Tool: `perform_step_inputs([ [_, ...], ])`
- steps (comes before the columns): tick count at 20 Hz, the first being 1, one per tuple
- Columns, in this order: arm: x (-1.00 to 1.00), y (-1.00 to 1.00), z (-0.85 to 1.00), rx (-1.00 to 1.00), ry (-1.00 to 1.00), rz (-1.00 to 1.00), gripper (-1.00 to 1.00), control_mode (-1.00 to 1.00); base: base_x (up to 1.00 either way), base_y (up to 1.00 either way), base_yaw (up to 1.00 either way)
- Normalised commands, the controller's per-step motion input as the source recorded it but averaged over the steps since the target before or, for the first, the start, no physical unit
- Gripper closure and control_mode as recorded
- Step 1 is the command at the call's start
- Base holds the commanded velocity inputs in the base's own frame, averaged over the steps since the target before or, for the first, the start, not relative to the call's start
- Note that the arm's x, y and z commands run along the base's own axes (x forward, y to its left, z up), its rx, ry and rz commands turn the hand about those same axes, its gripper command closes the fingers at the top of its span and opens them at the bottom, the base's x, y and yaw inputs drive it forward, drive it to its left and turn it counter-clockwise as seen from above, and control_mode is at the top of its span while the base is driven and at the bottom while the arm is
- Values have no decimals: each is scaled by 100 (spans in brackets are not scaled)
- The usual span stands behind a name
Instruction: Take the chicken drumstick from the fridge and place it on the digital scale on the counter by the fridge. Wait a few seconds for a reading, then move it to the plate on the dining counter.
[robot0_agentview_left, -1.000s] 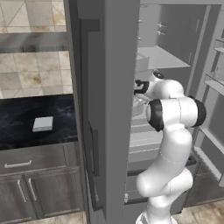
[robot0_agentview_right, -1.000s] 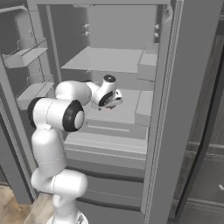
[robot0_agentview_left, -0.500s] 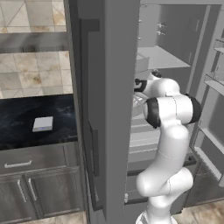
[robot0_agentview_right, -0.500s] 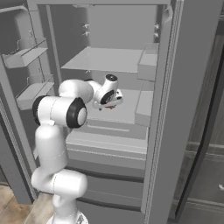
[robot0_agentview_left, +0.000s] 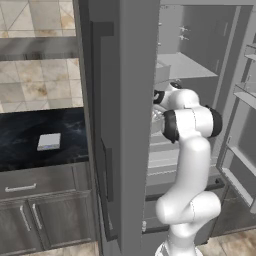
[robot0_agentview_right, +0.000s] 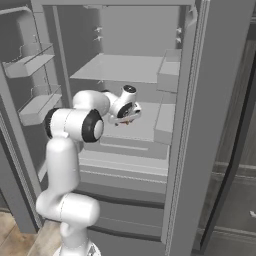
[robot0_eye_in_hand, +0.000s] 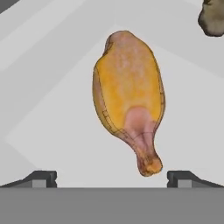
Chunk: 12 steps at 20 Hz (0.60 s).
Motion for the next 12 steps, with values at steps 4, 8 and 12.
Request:
perform_step_inputs([
  [4, 32, 0, -5, 0, 0, 5, -100, -100, 0, 0, 0],
  [8, 29, 0, -9, 0, 1, 5, -100, -100, 0, 0, 0],
  [12, 24, 0, -7, 0, 2, 5, -100, -100, 0, 0, 0],
])
